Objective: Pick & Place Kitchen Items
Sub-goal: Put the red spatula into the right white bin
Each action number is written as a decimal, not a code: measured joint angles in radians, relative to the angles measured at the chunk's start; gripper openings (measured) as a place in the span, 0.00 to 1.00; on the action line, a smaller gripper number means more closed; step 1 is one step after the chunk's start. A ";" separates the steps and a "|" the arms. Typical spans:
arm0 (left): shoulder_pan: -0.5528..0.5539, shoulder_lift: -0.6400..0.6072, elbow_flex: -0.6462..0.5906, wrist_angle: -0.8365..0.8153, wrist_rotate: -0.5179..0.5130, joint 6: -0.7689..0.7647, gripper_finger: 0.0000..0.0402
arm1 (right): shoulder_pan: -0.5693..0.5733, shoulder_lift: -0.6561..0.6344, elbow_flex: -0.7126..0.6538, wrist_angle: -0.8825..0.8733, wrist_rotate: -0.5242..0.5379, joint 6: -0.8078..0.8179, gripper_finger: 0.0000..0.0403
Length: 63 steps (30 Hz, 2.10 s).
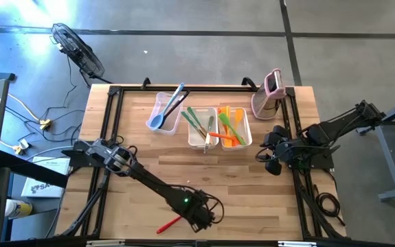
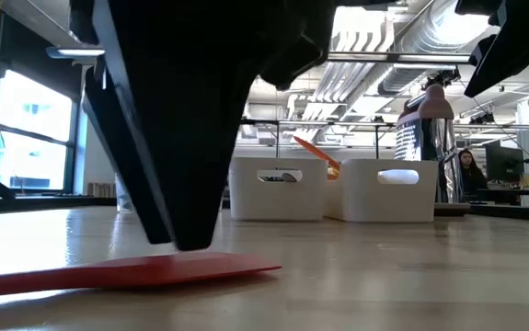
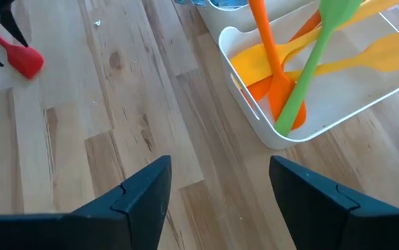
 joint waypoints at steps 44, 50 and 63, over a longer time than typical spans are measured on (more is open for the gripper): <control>0.018 0.134 0.007 -0.083 0.024 -0.054 0.04 | 0.032 0.000 0.000 -0.003 0.003 0.027 0.58; 0.018 0.133 0.008 -0.086 0.019 -0.056 0.04 | 0.032 0.000 0.000 -0.001 0.001 0.032 0.58; 0.017 0.153 0.345 -0.353 -0.257 -0.012 0.04 | 0.136 0.000 0.000 0.103 -0.052 0.007 0.58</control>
